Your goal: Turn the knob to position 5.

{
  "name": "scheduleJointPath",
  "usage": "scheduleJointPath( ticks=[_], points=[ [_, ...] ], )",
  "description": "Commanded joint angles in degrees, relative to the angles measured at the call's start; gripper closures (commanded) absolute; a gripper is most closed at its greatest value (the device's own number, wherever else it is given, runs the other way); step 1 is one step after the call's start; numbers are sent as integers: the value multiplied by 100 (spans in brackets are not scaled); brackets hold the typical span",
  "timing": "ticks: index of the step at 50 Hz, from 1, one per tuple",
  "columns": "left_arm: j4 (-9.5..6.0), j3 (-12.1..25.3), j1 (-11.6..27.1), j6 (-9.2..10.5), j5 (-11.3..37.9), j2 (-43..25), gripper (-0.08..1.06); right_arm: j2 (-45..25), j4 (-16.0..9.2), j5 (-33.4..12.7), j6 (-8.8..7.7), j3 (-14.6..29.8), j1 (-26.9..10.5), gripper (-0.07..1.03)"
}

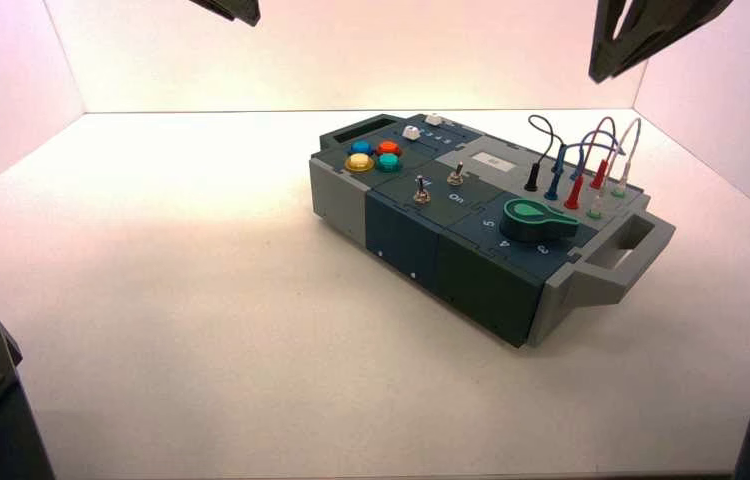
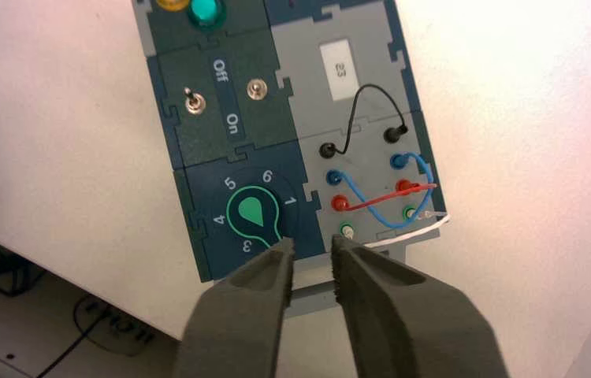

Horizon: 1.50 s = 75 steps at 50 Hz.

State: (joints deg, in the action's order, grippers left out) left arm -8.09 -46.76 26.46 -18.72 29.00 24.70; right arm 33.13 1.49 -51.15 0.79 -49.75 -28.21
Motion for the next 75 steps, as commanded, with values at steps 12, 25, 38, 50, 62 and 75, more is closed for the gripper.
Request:
scheduleJointPath(
  ticks=[12,25,38,50,62,75],
  points=[
    [-18,158,9,-26,-26,97,56,-527,-123,0,-79,-105,0,89],
    [-18,158,9,-18,-18,105,56,-870,-176,176,-79,-272,0,94],
    [-18,158,9,-18,-9,114,56,-1362,-185,360,-79,-334,0,94],
    [-18,158,18,-18,-9,149,56,-1758,-185,439,-114,-246,0,94],
    [-18,141,18,-18,-9,176,56,-2057,-185,448,-114,-123,0,94],
    [-18,141,9,-18,-9,220,56,-2329,-176,554,-105,132,18,96]
  ],
)
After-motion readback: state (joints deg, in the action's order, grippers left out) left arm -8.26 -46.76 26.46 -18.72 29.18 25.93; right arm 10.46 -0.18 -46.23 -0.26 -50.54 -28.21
